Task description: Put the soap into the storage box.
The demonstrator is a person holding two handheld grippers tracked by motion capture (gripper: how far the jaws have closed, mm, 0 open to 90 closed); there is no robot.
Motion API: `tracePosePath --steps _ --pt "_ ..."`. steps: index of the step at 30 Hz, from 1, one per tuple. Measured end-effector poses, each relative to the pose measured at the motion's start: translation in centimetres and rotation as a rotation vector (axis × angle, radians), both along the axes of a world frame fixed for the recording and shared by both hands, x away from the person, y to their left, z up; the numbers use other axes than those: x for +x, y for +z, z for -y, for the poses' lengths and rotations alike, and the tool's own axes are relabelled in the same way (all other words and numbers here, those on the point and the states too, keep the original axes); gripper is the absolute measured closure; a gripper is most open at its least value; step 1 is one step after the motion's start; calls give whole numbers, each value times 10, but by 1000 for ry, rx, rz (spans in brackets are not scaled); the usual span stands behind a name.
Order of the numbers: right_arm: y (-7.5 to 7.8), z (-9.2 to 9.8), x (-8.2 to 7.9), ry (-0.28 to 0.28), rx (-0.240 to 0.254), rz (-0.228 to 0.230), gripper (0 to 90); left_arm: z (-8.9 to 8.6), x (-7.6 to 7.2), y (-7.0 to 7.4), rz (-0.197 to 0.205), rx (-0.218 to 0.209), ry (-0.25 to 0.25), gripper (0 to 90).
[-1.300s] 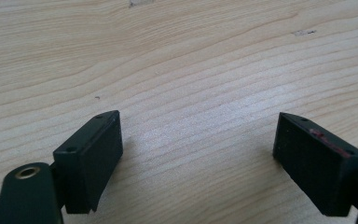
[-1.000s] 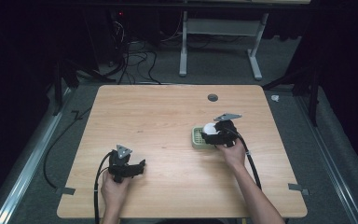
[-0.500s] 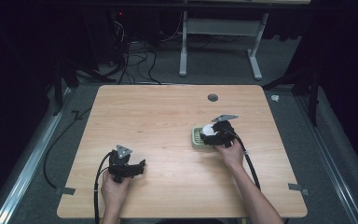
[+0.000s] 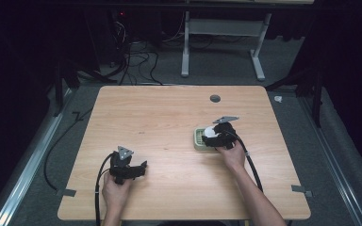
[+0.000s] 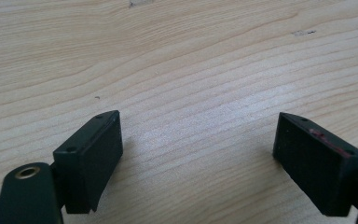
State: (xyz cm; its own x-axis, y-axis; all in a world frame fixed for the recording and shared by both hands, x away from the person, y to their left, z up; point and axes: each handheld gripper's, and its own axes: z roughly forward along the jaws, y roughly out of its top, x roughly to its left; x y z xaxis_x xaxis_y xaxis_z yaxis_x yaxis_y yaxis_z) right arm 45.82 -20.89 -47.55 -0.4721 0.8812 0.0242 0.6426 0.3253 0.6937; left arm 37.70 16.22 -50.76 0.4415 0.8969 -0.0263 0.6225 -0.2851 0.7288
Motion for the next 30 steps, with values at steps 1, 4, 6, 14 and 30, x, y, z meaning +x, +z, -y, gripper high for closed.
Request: tracePosePath --steps 1,4,6,14,30 --pt "0 0 0 0 -1 0 246 0 0 0 -2 1 0 162" --pt "-2 0 1 -1 2 -1 246 0 0 0 -2 0 0 162" --pt "-2 0 1 -2 -6 -10 246 0 0 0 -2 0 0 162" --pt "-5 1 3 -8 -9 -14 244 0 0 0 -1 0 0 162" --pt "5 10 -1 -10 54 9 208 0 0 0 -1 0 0 162"
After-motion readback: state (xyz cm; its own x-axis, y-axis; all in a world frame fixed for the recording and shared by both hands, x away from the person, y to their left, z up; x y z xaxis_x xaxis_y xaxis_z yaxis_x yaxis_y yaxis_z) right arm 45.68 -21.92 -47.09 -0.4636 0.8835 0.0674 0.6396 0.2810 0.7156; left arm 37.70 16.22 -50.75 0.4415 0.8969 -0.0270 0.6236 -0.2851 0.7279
